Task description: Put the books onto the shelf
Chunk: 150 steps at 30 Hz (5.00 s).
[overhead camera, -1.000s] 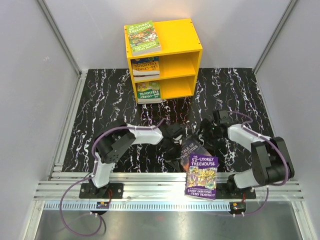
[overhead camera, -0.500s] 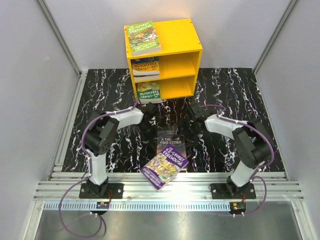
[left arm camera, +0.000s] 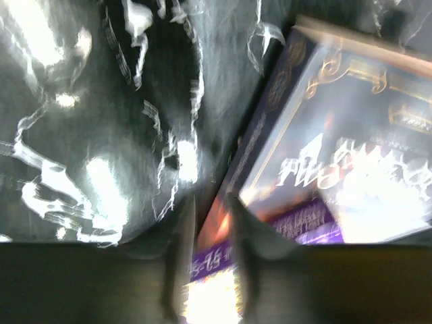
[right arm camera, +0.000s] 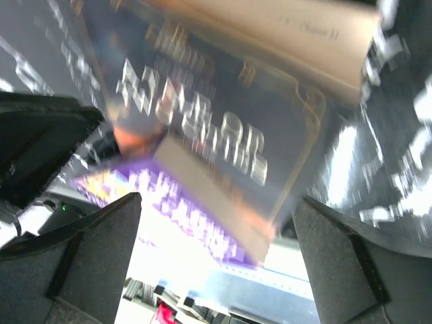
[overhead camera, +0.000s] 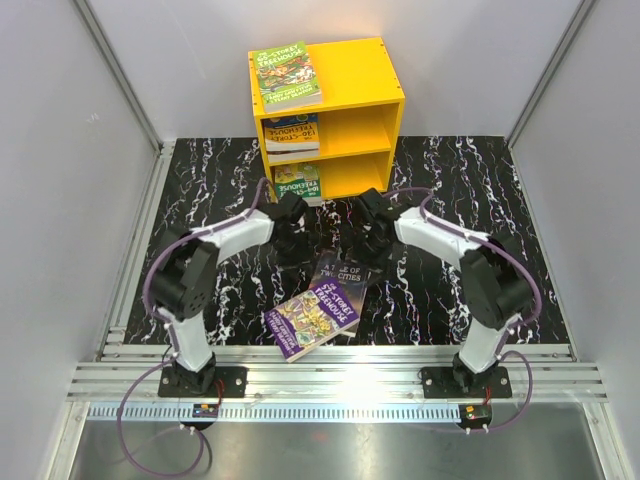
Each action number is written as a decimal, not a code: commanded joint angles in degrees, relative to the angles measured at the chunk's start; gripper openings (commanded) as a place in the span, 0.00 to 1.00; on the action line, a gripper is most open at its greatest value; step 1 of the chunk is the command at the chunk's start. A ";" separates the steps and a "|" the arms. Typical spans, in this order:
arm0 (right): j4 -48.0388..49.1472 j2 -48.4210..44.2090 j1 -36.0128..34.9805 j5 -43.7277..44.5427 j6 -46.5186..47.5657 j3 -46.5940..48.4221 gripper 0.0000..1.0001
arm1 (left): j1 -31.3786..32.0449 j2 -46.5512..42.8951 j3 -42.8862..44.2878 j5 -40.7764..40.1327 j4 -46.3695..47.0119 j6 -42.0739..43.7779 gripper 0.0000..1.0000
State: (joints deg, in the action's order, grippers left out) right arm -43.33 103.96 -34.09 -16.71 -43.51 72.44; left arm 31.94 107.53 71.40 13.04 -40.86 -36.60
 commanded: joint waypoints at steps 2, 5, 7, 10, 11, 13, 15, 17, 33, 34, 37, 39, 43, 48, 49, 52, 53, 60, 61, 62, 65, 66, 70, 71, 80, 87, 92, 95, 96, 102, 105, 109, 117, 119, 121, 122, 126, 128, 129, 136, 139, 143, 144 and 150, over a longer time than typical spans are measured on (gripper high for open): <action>-6.68 -11.65 -1.25 1.78 -0.61 -5.43 1.00 | -1.36 -10.66 -7.12 1.57 3.95 0.74 0.70; -2.30 -17.01 -1.68 -4.96 -4.12 -13.69 1.00 | -2.06 -15.14 -11.08 -1.51 1.84 1.71 0.89; 3.83 -19.23 -3.87 -8.85 -6.92 -17.32 1.00 | -1.97 -17.87 -13.20 -2.05 0.96 1.97 0.90; 7.89 -19.85 -8.60 -11.76 -10.01 -21.46 1.00 | -2.06 -21.39 -18.56 -1.79 2.18 1.18 0.90; 8.61 -19.07 -10.37 -11.59 -10.54 -21.64 1.00 | -1.97 -22.09 -19.70 -1.27 2.80 0.83 0.90; 12.10 -17.84 -13.27 -12.29 -12.03 -22.43 1.00 | -1.97 -22.36 -22.96 -0.91 4.56 -0.31 0.90; 14.75 -16.78 -13.81 -12.82 -13.09 -23.05 1.00 | -2.06 -22.10 -24.54 0.93 6.57 -1.28 0.90; 17.14 -15.82 -13.73 -12.91 -13.89 -23.23 1.00 | -1.80 -22.36 -26.30 3.47 8.07 -3.30 0.90; 23.02 -11.06 -19.44 -7.20 -18.72 -24.98 1.00 | 7.25 -36.41 -32.71 6.74 9.84 -18.76 0.88; 23.29 -10.98 -19.70 -6.41 -18.81 -25.33 1.00 | 7.95 -36.86 -33.25 6.74 9.92 -19.38 0.88; 25.13 -10.89 -20.05 -4.74 -19.16 -26.38 1.00 | 9.71 -38.52 -35.62 7.00 10.80 -21.93 0.87; 27.23 -10.97 -20.05 -4.04 -20.03 -27.18 1.00 | 10.68 -39.49 -36.94 7.88 12.90 -23.77 0.87; 29.44 -11.50 -20.14 -1.50 -20.30 -29.02 0.95 | 13.57 -41.69 -40.10 9.19 16.16 -28.51 0.86; 31.98 -12.55 -20.32 2.03 -19.95 -31.30 0.58 | 15.69 -43.10 -42.04 9.99 19.33 -32.38 0.86; 31.99 -13.17 -20.23 2.81 -19.95 -31.49 0.46 | 15.95 -43.19 -42.21 9.99 19.59 -32.66 0.86; 31.47 -14.92 -20.32 3.17 -19.95 -31.84 0.12 | 16.48 -43.28 -42.04 9.46 19.16 -32.75 0.86; 31.12 -15.54 -20.32 3.00 -20.04 -31.93 0.05 | 16.48 -43.54 -41.87 9.20 18.28 -32.57 0.86; 23.57 -23.88 -20.32 3.70 -18.11 -29.30 0.00 | 16.22 -46.96 -35.90 4.11 10.54 -26.25 0.93; 22.34 -26.07 -20.32 4.05 -17.84 -27.64 0.00 | 16.22 -48.36 -34.41 3.49 10.19 -25.81 0.94; 21.11 -26.96 -20.41 4.23 -17.58 -26.66 0.00 | 15.96 -49.16 -33.78 3.05 10.19 -25.45 0.94; 16.27 -29.69 -20.32 5.19 -16.44 -22.18 0.00 | 14.73 -52.94 -31.59 3.39 11.93 -24.75 0.92; 14.17 -30.04 -20.32 5.54 -15.83 -21.04 0.00 | 14.03 -54.77 -31.15 3.92 12.82 -24.57 0.90; 11.34 -30.31 -20.23 5.90 -14.68 -14.10 0.00 | 12.27 -56.90 -28.08 6.74 15.99 -22.56 0.89; 10.73 -30.14 -20.23 5.81 -14.42 -12.78 0.00 | 12.18 -56.73 -25.89 6.22 13.81 -21.68 0.89; 4.75 -29.43 -17.51 2.74 -11.86 0.85 0.00 | 5.86 -58.22 -21.12 5.07 6.25 -12.63 0.80; 3.69 -30.66 -12.24 -3.40 -11.25 5.07 0.00 | -1.17 -58.75 -21.57 7.88 6.06 -9.02 0.80; 6.84 -33.29 -7.41 -7.63 -11.69 1.74 0.00 | -7.06 -59.80 -17.70 14.54 8.33 -7.08 0.78; 10.35 -34.35 -5.91 -10.44 -12.56 -0.72 0.00 | -8.56 -60.50 -17.96 22.10 16.67 -9.79 0.75; 11.33 -34.53 -5.64 -11.49 -12.92 -1.51 0.00 | -9.00 -60.50 -18.31 24.29 19.48 -12.85 0.75; 21.79 -32.95 -4.67 -16.24 -17.31 -1.61 0.00 | -9.09 -54.80 -12.45 31.79 22.17 -11.85 0.74; 22.59 -31.63 -4.67 -17.91 -17.23 0.93 0.00 | -9.09 -52.95 -8.48 26.79 12.32 -5.51 0.73; 21.80 -31.63 -4.50 -19.58 -16.43 2.96 0.00 | -9.53 -51.45 -5.40 14.69 0.29 -0.23 0.72; 19.43 -33.65 -4.23 -22.14 -15.64 3.41 0.00 | -11.29 -51.81 -2.75 10.59 -1.50 3.37 0.72; 20.39 -34.09 -3.97 -22.31 -16.34 3.14 0.00 | -11.55 -49.70 -3.28 13.31 -1.15 3.55 0.72; 22.31 -34.35 -3.80 -22.66 -17.13 3.05 0.00 | -11.47 -48.56 -4.68 18.06 1.47 1.63 0.71; 23.02 -34.35 -3.79 -22.93 -17.49 2.71 0.00 | -11.47 -48.72 -6.69 20.08 3.40 0.49 0.70; 26.19 -34.53 -3.71 -22.93 -18.37 0.95 0.00 | -11.82 -51.53 -14.14 33.76 25.21 -10.13 0.69; 27.51 -34.44 -3.53 -22.58 -18.46 -0.10 0.00 | -12.17 -51.89 -16.89 38.10 33.53 -18.37 0.66; 27.95 -34.09 -3.36 -22.58 -18.63 -0.46 0.00 | -12.17 -51.80 -18.12 40.90 38.44 -20.16 0.65; 29.54 -32.33 -2.65 -23.37 -18.29 -0.20 0.00 | -12.17 -51.01 -10.51 37.24 22.51 -12.10 0.14; 28.22 -32.42 -2.04 -23.46 -17.49 0.50 0.00 | -12.17 -49.26 -6.37 33.38 13.38 -7.01 0.09; 26.90 -32.68 -0.99 -23.72 -16.96 1.29 0.02 | -12.26 -46.36 2.67 25.91 2.65 -0.94 0.00; 26.03 -32.51 -0.63 -23.55 -16.61 1.90 0.13 | -12.26 -45.74 4.26 24.07 1.24 -0.76 0.00; 13.56 -33.47 0.77 -20.47 -11.52 7.27 1.00 | -13.48 -37.40 21.30 23.61 7.45 -4.61 0.00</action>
State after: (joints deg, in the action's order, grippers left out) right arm -24.99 72.69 -34.48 -38.13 -58.57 75.29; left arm 19.55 67.31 82.39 38.46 -39.62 -40.16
